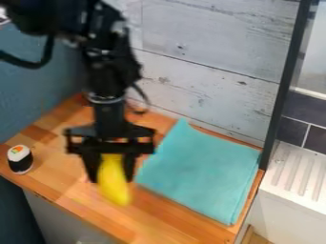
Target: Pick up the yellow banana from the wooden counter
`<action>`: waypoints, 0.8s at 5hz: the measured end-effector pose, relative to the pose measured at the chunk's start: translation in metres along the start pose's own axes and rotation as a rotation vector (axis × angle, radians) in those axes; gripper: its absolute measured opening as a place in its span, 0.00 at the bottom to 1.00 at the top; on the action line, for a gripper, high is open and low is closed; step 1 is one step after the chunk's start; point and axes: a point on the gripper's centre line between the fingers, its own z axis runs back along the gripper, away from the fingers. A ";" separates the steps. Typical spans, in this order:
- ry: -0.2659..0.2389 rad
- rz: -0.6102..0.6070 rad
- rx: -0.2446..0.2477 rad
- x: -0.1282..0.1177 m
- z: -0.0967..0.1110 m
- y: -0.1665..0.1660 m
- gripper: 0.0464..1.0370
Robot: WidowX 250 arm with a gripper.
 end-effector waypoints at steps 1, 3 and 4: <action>-0.015 0.183 -0.012 -0.025 -0.001 -0.039 0.57; -0.056 0.322 -0.005 -0.035 -0.034 -0.075 0.58; -0.095 0.476 -0.012 -0.035 -0.048 -0.065 0.58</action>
